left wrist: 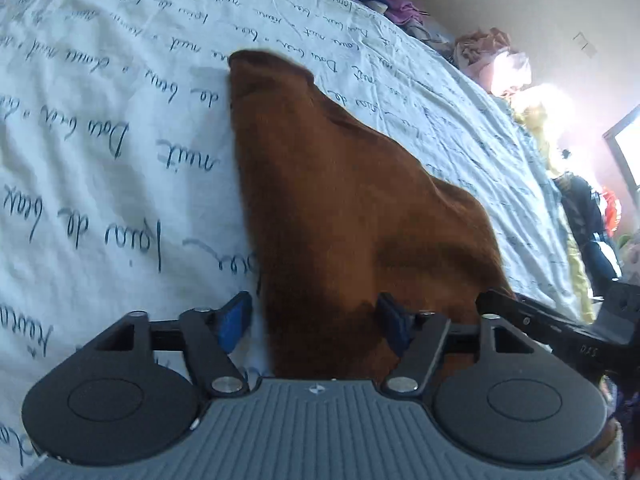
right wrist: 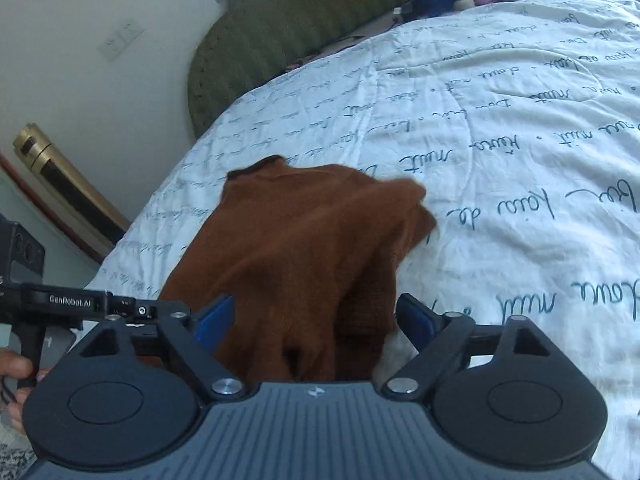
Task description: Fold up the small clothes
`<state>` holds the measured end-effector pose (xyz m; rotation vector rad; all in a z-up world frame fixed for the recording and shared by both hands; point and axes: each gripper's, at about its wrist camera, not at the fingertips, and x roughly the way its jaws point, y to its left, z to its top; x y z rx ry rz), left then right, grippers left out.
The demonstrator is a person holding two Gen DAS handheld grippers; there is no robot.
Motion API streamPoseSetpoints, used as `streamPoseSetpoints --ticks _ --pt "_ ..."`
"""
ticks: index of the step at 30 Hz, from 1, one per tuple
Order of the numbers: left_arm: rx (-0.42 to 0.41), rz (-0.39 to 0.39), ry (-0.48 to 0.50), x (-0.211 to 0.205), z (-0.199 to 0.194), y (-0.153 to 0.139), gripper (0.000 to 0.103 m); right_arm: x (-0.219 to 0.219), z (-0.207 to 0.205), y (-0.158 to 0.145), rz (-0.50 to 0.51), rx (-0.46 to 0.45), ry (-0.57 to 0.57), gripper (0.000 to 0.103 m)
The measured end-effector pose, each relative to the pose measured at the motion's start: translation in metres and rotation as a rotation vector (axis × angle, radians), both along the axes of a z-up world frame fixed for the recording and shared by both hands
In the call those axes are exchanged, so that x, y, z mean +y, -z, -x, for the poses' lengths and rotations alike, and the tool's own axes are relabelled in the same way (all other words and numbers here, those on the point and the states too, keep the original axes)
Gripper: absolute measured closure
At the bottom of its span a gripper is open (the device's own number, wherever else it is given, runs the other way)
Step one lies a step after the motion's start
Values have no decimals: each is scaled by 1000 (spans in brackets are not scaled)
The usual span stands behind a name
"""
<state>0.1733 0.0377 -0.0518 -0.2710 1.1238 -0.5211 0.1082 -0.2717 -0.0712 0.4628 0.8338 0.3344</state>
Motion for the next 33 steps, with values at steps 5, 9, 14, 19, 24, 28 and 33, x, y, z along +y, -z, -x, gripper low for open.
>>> streamPoseSetpoints --ticks 5,9,14,19,24,28,33 --pt "55 103 -21 30 44 8 10 -13 57 -9 -19 -32 -22 13" --pt "56 93 -61 32 66 17 42 -14 82 -6 -21 -69 -57 22" --pt "64 67 -92 31 78 13 79 -10 81 -17 58 -126 5 98" --pt "14 -36 -137 34 97 25 92 -9 70 3 109 -31 -19 94" --pt "-42 -53 -141 44 117 -6 13 -17 104 -13 123 -89 13 8" --pt "-202 -207 -151 27 131 -30 1 -10 130 -29 212 -118 12 8" --pt "-251 -252 -126 -7 119 -34 1 -6 125 -27 250 -106 35 8"
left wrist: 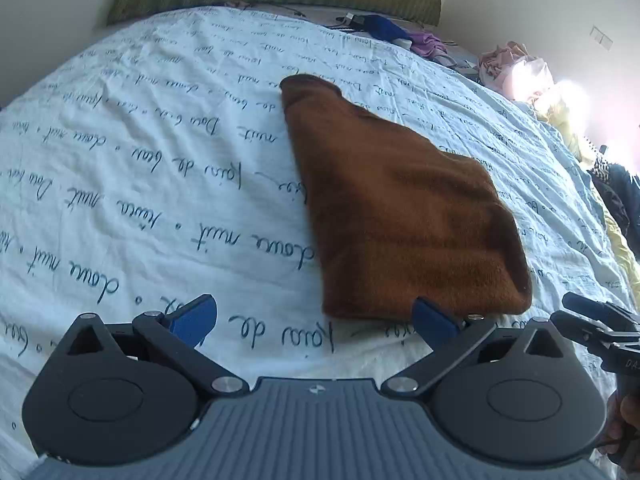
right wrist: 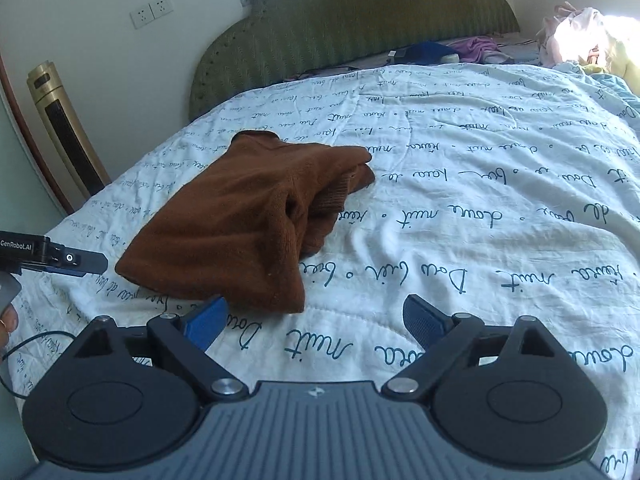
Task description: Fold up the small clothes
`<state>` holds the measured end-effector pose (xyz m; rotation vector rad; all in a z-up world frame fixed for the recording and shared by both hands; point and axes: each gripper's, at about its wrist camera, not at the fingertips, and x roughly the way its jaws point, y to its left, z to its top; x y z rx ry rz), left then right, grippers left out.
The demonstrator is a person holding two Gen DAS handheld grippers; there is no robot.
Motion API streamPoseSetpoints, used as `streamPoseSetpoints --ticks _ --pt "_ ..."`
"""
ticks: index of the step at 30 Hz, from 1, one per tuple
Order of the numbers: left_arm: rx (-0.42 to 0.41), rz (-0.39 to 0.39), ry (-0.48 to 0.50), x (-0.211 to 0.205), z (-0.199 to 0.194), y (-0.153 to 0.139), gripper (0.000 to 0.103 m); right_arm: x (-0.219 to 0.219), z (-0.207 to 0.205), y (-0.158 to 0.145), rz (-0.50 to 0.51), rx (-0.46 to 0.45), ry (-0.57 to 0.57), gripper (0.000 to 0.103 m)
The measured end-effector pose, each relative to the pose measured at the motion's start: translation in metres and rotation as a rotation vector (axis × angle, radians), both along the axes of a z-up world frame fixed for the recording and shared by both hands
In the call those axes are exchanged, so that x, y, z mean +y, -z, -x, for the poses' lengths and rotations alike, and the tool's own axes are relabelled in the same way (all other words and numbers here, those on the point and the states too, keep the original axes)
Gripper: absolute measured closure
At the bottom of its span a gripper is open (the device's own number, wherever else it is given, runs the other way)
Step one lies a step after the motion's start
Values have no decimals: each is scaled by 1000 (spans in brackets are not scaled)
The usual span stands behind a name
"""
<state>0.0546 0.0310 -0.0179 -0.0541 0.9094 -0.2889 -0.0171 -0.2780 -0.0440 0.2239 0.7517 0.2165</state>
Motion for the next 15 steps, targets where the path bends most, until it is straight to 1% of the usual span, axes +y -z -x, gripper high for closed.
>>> streamPoseSetpoints --ticks 2,3,5,6,7,8,9,10,11,12,13,15 --pt "-26 -37 26 -18 -10 1 0 -1 -13 2 -43 -2 23 7" --pt "-26 -52 21 -27 -17 3 0 -1 -22 5 -65 11 26 7" --pt "-5 -37 31 -37 -29 9 0 2 -38 11 -99 37 22 8" --pt "16 -36 31 -40 -35 13 2 5 -44 15 -111 36 13 8" --pt "33 -34 25 -42 -38 18 9 8 -49 20 -120 50 3 8" --pt "48 -29 21 -42 -41 23 14 11 -52 23 -122 61 -3 15" --pt "65 -29 16 -41 -43 27 22 15 -52 25 -117 53 -13 29" --pt "79 -24 15 -41 -43 31 26 19 -53 28 -109 47 -25 62" --pt "86 -14 13 -39 -43 34 28 22 -54 30 -115 58 -27 67" --pt "82 -15 15 -39 -41 35 33 23 -54 32 -120 58 -25 67" --pt "78 -19 19 -38 -39 36 38 26 -52 32 -111 51 -29 72" --pt "80 -13 20 -38 -37 35 43 30 -50 29 -86 40 -35 73"
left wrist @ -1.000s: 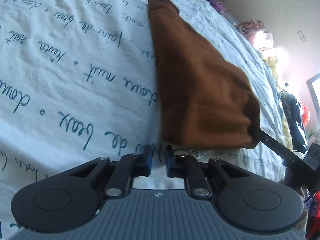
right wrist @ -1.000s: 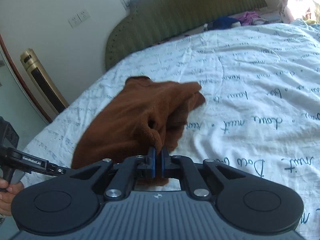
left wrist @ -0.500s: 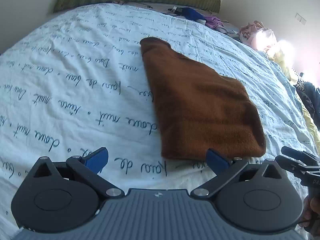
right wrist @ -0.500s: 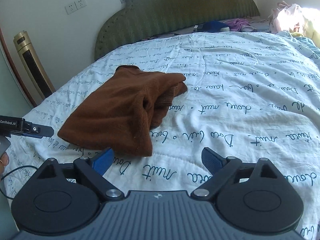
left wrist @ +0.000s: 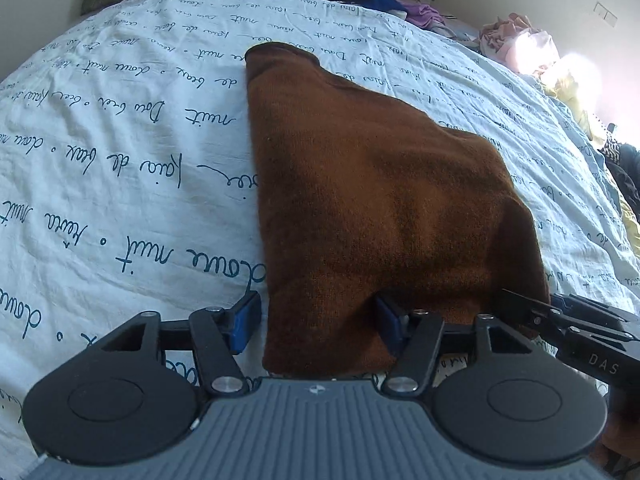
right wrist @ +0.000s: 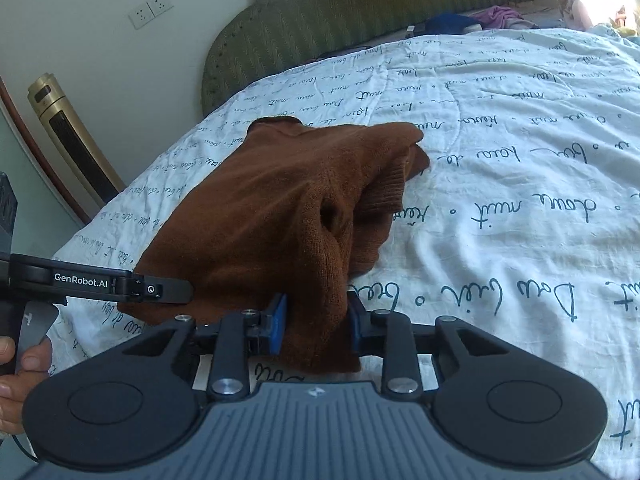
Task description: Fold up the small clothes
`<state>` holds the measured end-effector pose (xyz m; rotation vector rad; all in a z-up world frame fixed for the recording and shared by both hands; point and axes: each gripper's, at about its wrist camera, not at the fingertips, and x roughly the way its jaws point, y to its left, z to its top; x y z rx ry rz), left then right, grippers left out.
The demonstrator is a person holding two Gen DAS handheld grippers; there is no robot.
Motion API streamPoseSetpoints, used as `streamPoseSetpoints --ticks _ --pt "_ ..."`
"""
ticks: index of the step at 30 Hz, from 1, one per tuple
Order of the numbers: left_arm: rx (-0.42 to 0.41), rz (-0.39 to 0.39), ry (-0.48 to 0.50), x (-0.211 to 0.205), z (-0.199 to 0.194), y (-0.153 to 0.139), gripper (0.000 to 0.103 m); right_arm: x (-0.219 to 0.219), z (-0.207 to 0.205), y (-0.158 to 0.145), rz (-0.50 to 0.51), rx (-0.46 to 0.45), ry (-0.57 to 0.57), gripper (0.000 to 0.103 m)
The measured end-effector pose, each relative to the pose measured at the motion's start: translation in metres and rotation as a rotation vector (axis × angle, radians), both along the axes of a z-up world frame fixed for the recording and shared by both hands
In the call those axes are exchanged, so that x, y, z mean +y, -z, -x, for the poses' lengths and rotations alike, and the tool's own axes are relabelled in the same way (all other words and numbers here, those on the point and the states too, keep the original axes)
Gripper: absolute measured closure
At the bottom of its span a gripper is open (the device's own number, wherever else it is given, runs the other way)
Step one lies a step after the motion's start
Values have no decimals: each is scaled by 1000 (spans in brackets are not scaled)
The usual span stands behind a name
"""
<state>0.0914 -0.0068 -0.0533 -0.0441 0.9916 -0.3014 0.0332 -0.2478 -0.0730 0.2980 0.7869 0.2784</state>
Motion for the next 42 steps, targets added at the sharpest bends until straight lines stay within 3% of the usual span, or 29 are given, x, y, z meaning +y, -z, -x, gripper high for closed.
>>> streamPoseSetpoints --ticks 2,3,4,6,7,9,14,17,23,28,34,42 --pt "-8 -6 1 0 3 -2 45 5 2 -4 30 -9 -10 73" --pt "-15 -15 3 -1 5 -3 43 9 4 -7 75 -17 -19 73" --pt "-20 -30 8 -3 6 -3 33 14 5 -8 113 -23 -30 71" --pt "-28 -66 -5 -3 9 -2 10 17 4 -9 137 22 -26 25" --pt "-36 -74 -6 -1 13 -3 5 18 7 -11 159 32 -18 0" --pt "-38 -91 -1 3 22 -3 2 18 24 -17 179 -6 -8 0" --pt "9 -105 -16 21 46 12 0 14 56 -6 136 50 25 0" --pt "-47 -144 -23 23 58 16 0 15 67 3 144 46 60 0" --pt "-74 -188 -48 13 61 18 0 39 54 3 207 30 75 0" --pt "-104 -189 -55 9 57 21 0 63 39 13 352 11 68 0" --pt "-178 -182 -79 7 68 27 0 71 25 16 376 2 63 0" --pt "-194 -187 -82 5 69 26 0 70 29 17 369 -8 72 0"
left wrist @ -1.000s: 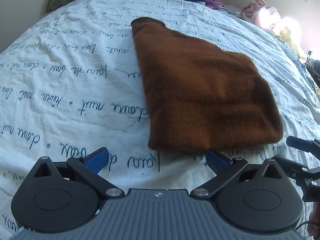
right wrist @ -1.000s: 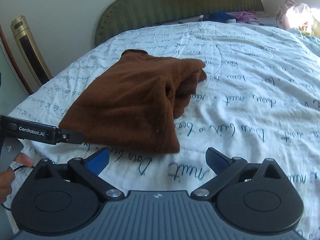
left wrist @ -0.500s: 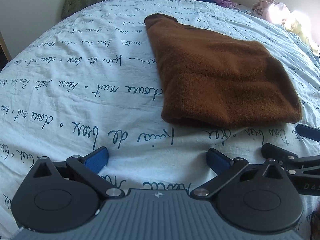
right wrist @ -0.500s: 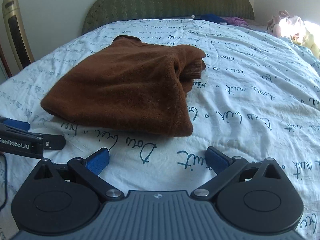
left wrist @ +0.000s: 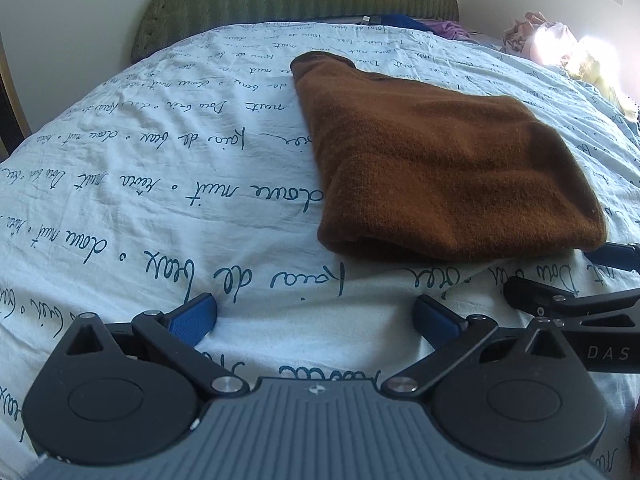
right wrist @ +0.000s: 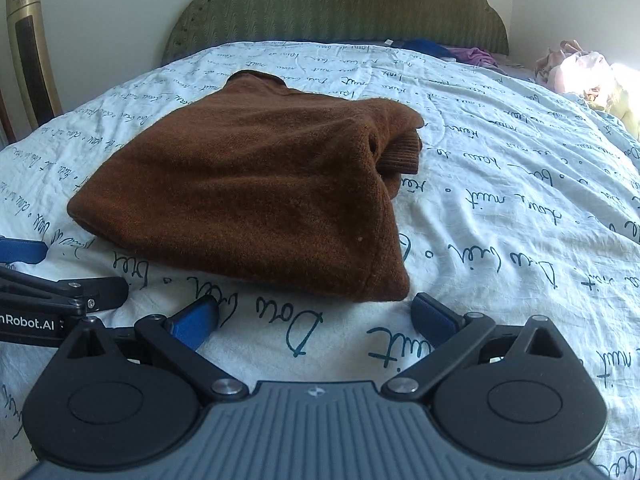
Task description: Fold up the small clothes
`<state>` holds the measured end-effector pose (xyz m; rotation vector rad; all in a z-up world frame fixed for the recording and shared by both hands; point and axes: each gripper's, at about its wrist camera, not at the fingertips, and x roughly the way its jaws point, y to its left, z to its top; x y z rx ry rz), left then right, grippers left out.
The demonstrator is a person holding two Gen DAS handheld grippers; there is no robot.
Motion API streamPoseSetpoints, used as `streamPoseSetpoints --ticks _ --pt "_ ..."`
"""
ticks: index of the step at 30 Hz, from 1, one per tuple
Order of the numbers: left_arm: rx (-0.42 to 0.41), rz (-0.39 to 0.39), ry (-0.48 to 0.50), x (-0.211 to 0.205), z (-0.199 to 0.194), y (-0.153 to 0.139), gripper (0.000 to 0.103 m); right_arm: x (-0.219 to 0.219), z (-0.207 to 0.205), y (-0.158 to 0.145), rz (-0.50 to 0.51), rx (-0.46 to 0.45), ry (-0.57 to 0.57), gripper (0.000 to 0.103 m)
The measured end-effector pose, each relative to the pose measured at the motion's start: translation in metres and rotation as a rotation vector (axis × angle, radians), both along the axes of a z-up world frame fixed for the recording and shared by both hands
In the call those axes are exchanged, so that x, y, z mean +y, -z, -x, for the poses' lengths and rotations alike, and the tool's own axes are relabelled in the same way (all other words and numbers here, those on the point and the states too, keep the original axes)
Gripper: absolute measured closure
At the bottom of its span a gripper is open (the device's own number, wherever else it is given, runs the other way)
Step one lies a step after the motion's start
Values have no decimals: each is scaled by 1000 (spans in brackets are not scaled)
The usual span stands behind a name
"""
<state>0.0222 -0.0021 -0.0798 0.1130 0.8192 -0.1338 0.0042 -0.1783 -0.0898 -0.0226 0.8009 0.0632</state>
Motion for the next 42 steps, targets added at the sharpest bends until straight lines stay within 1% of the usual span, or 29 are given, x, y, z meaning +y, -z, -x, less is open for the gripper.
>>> streamPoseSetpoints --ticks 9,42 --pt "-12 0 -1 1 2 1 0 0 0 0 -4 -1 1 0" --pt "-17 -1 1 1 3 1 0 0 1 0 -2 -1 0 0"
